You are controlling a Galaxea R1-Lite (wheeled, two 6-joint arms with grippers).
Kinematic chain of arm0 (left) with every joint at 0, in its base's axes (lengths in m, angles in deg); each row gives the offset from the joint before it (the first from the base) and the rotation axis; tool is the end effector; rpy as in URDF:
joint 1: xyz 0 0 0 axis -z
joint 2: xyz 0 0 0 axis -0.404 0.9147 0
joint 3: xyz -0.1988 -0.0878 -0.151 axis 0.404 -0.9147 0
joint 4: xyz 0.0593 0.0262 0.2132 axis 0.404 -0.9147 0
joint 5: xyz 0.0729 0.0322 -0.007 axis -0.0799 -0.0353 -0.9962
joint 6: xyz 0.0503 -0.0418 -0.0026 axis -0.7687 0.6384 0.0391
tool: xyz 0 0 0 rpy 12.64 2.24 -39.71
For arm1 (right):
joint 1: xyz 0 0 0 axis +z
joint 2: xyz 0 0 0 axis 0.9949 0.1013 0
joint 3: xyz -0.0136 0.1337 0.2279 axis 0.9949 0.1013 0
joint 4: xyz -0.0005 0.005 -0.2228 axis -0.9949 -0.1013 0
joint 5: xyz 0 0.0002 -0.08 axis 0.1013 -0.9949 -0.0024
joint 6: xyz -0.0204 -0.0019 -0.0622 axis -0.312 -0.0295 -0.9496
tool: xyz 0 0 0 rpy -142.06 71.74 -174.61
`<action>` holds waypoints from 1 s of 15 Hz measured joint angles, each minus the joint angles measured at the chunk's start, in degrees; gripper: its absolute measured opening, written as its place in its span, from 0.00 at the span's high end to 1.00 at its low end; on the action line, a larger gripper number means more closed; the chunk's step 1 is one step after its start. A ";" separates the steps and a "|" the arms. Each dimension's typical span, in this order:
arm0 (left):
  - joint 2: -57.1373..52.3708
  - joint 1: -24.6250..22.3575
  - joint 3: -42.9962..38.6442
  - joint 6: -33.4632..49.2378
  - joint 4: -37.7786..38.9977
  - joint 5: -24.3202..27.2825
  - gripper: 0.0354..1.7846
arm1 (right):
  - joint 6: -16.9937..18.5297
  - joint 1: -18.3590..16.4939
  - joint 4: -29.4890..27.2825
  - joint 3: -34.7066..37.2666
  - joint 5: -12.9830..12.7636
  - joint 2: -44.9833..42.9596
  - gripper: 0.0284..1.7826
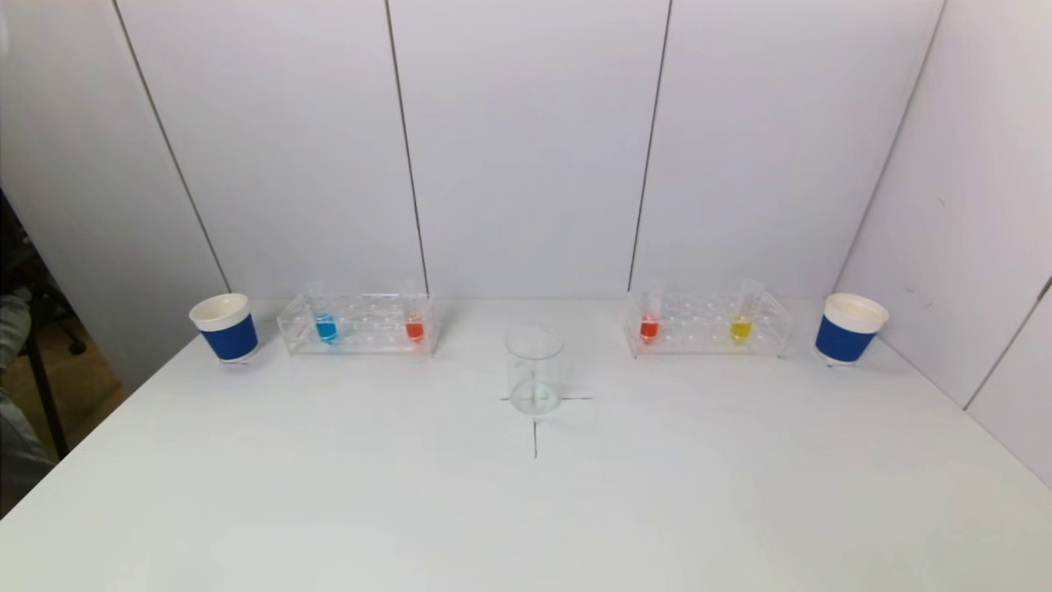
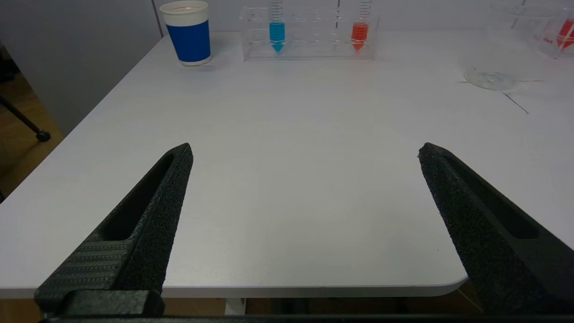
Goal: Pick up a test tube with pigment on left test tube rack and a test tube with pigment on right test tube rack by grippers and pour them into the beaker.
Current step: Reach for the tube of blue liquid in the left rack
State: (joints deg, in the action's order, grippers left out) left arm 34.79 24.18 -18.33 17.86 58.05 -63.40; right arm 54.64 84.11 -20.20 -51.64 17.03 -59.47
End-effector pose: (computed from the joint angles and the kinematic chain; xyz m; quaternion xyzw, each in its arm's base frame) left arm 0.0903 -0.0006 0.0758 -0.0064 0.0008 -0.0035 1.0000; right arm 0.0905 -0.0015 0.0775 0.0265 -0.0071 -0.0112 0.9996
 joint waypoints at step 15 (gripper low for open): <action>14.87 0.09 26.30 -3.51 -8.74 -0.29 0.01 | 0.00 -0.02 -0.02 0.00 -0.02 0.00 0.01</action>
State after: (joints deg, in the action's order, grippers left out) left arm 49.66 24.27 7.96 14.35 49.31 -63.70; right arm 54.64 84.09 -20.22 -51.64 17.00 -59.47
